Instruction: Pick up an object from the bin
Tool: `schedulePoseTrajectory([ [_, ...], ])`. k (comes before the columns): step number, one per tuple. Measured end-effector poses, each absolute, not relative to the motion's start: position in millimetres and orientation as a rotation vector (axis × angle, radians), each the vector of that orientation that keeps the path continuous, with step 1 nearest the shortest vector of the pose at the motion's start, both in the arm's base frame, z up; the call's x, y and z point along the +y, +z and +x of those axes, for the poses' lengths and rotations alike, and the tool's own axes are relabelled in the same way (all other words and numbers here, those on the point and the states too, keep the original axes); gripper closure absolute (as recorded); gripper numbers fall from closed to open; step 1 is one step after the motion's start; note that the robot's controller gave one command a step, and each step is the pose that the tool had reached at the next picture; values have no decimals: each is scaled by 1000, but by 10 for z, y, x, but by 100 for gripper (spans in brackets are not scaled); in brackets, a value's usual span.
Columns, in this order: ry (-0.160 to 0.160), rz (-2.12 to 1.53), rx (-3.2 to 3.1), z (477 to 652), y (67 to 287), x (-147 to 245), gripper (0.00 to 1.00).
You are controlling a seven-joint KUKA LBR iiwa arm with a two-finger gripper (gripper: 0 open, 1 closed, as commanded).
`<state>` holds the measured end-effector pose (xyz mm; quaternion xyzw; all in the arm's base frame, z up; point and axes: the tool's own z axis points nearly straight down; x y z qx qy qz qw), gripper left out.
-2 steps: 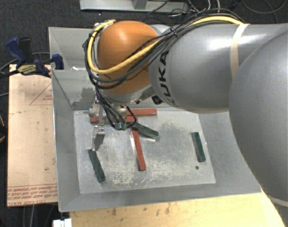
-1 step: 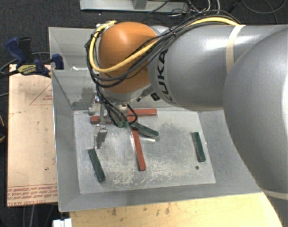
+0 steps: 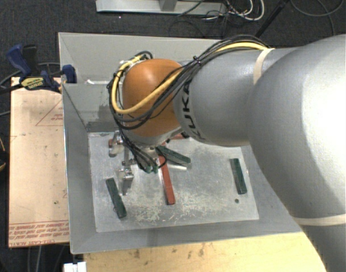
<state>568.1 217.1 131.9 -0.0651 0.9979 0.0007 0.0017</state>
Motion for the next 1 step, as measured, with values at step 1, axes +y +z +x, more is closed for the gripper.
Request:
schedulePoseTrajectory([
  [1, -1, -437, 3115, 5604, 953, 2235, 0],
])
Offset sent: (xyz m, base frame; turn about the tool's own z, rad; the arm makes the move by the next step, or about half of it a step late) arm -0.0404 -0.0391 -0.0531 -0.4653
